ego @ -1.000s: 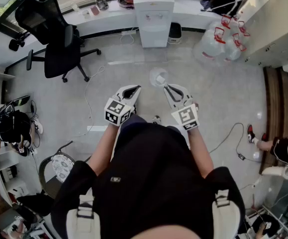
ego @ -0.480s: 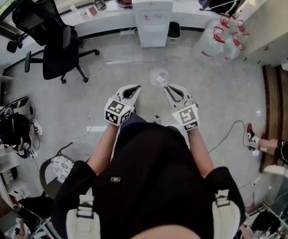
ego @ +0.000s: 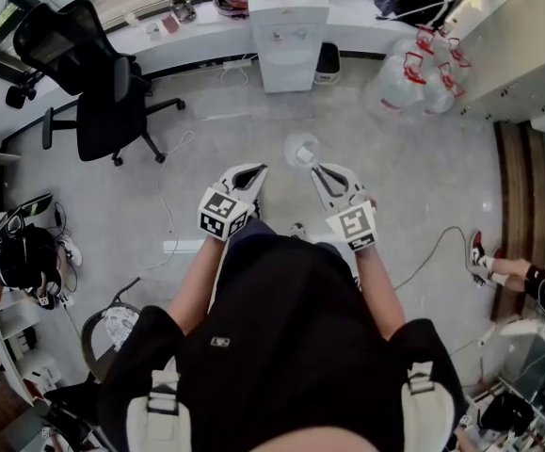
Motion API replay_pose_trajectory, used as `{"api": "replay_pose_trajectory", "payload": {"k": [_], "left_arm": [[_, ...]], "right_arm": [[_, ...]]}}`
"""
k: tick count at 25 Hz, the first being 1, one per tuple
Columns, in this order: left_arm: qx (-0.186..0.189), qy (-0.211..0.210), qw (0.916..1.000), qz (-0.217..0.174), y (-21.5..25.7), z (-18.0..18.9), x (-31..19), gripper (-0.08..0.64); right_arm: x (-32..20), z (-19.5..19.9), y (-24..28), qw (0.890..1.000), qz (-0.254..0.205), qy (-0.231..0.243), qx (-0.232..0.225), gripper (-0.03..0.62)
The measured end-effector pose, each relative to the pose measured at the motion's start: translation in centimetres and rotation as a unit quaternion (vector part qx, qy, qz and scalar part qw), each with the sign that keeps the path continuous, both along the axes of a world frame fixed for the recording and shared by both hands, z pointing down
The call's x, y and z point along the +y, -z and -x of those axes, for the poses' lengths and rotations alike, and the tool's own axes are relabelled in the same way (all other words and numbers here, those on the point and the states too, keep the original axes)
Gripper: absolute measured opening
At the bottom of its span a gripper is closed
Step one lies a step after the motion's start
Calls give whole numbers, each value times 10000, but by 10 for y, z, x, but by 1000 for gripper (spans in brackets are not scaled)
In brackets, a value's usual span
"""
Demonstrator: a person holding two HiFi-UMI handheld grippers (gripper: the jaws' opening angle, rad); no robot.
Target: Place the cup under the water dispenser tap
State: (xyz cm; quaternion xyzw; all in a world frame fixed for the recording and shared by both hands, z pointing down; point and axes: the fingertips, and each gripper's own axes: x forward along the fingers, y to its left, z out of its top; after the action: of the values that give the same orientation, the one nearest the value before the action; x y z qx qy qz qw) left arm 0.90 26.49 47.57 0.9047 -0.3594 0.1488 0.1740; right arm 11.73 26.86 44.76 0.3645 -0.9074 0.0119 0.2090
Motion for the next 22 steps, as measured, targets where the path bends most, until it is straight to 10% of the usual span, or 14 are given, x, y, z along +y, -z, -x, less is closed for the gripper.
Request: {"api": "replay_pose_trajectory", "payload": {"k": [22], "left_arm": [[18, -306, 9995, 64, 2, 54, -124, -2]], "right_arm": [[-112, 48, -5, 9991, 148, -395, 87, 25]]}}
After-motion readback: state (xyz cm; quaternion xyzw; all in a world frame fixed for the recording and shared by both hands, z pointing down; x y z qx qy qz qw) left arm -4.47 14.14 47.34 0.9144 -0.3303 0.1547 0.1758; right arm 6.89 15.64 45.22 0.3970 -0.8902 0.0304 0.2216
